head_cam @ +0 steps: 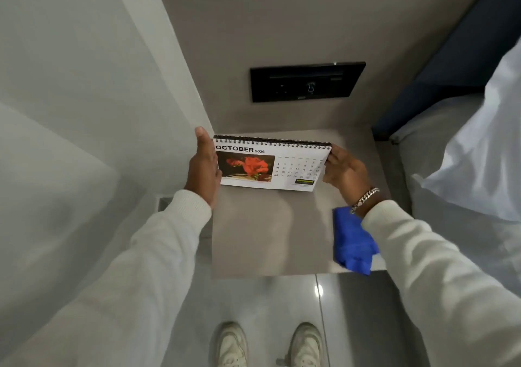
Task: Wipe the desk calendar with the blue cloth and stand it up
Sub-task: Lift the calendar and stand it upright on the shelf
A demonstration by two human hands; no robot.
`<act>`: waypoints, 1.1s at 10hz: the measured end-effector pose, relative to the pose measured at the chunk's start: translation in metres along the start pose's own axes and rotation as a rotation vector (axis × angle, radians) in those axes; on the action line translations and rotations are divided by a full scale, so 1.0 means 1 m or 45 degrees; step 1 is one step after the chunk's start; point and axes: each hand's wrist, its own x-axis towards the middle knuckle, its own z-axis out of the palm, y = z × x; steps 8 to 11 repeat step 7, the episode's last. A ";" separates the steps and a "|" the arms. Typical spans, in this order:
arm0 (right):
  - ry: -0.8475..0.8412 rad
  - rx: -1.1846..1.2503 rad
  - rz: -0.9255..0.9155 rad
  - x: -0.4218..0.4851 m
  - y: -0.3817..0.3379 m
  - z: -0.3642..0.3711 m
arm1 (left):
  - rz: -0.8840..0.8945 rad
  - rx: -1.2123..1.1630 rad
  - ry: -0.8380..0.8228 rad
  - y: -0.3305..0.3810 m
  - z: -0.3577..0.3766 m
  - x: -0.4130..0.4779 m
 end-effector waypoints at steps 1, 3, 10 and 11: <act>-0.020 -0.274 0.013 0.030 -0.013 0.000 | -0.006 0.015 -0.026 0.013 0.004 0.036; 0.030 -0.217 0.019 0.063 -0.024 0.007 | -0.074 0.023 -0.067 0.016 0.010 0.068; 0.173 -0.094 -0.204 0.019 -0.071 0.010 | 0.189 0.593 0.070 0.019 0.025 0.048; 0.173 -0.094 -0.204 0.019 -0.071 0.010 | 0.189 0.593 0.070 0.019 0.025 0.048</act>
